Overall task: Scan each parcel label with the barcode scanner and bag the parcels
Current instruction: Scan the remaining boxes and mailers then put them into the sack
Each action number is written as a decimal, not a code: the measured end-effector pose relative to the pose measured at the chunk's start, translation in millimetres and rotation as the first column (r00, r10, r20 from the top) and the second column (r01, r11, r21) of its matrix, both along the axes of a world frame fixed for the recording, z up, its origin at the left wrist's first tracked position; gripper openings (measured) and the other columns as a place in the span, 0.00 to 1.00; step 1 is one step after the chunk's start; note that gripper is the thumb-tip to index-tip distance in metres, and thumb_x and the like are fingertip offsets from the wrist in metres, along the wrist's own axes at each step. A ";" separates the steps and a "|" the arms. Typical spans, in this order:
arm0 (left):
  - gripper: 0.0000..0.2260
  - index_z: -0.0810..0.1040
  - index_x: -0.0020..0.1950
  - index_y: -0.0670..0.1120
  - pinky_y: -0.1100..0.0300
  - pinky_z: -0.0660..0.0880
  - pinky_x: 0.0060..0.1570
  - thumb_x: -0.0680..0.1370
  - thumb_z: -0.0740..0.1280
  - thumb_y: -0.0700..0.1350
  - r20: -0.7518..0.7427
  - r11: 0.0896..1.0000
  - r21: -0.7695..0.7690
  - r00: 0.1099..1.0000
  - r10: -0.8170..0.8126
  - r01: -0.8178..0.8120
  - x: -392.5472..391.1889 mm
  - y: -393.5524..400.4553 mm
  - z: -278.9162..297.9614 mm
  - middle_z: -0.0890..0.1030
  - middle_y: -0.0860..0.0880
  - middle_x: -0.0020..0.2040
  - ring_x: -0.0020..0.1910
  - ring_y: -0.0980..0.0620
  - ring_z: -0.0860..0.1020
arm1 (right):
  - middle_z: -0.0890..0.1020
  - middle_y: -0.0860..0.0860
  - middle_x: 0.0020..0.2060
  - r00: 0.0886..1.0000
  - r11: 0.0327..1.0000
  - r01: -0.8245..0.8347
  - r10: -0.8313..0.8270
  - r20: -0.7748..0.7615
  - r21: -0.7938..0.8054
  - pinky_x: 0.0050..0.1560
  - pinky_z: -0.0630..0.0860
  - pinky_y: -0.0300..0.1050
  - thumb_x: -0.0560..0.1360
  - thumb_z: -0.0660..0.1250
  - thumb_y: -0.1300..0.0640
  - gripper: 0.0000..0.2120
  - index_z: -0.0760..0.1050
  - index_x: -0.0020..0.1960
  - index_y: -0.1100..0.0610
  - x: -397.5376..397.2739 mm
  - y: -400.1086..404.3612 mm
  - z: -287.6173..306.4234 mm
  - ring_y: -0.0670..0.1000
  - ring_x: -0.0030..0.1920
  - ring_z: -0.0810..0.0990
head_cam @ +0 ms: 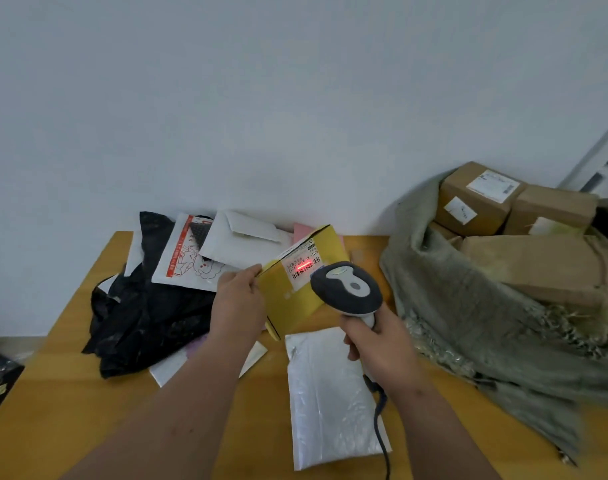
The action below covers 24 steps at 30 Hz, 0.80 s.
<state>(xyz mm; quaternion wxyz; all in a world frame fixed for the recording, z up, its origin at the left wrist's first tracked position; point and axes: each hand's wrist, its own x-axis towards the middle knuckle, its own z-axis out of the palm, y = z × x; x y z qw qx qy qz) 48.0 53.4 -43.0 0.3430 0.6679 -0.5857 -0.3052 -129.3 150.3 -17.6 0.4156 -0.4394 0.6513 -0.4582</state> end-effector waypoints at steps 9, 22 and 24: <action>0.17 0.72 0.72 0.47 0.72 0.65 0.42 0.84 0.56 0.42 0.002 1.000 -0.014 1.000 -0.014 0.014 -2.8 19.9 15.6 0.69 0.46 0.66 0.45 0.58 0.69 | 0.76 0.54 0.34 1.000 1.000 -0.001 0.001 0.011 0.007 0.29 0.72 0.31 0.78 0.67 0.60 0.03 0.75 0.45 0.55 3.0 25.0 11.0 0.50 0.35 0.75; 0.16 0.73 0.71 0.47 0.63 0.66 0.58 0.83 0.58 0.43 -0.011 0.987 -0.160 1.000 -0.017 0.015 -48.3 33.0 47.9 0.70 0.46 0.65 0.52 0.56 0.69 | 0.76 0.53 0.34 0.998 0.997 0.048 -0.045 0.052 -0.052 0.28 0.70 0.30 0.78 0.67 0.58 0.02 0.74 0.46 0.55 -41.0 37.4 29.1 0.49 0.34 0.75; 0.17 0.72 0.72 0.46 0.64 0.65 0.59 0.83 0.59 0.43 -0.031 0.978 -0.210 0.999 -0.015 0.008 -69.8 36.5 58.7 0.70 0.47 0.65 0.54 0.56 0.69 | 0.77 0.51 0.33 0.994 0.995 0.078 -0.073 0.081 -0.060 0.29 0.72 0.31 0.78 0.67 0.58 0.01 0.75 0.48 0.54 -58.6 41.0 36.4 0.45 0.31 0.76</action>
